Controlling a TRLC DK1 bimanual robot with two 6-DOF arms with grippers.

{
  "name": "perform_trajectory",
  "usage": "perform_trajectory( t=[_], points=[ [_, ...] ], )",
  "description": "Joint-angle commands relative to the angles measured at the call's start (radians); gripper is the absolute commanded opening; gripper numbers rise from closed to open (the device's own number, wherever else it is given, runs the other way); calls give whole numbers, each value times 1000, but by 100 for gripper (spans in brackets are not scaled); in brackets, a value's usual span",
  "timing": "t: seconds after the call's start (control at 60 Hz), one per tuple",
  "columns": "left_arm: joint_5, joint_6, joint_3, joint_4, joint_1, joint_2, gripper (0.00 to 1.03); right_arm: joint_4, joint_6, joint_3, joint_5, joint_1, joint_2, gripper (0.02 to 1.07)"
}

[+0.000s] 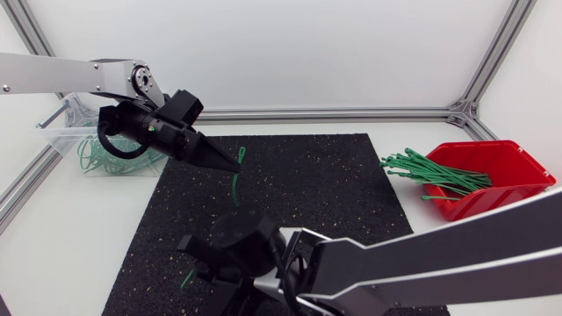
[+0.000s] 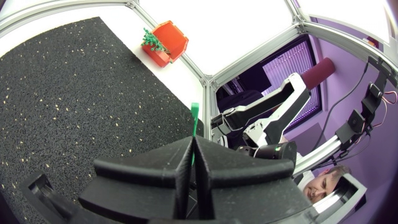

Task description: Take a green cable tie from the red box, thread the tail through the head to close it, then place it in the transparent bin on the left.

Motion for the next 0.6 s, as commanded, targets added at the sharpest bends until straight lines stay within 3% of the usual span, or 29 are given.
perform_trajectory(
  t=[0.0, 0.35, 0.583],
  points=[
    [14, 38, -30, -22, 4, -45, 3, -70, 138, 71, -19, -35, -43, 8],
    [51, 21, -73, -22, 13, -137, 3, -554, 630, 229, -234, -150, -175, 8],
    [85, 15, -101, -1, -5, -163, 3, -775, 844, 267, -413, -201, -237, 7]
  ],
)
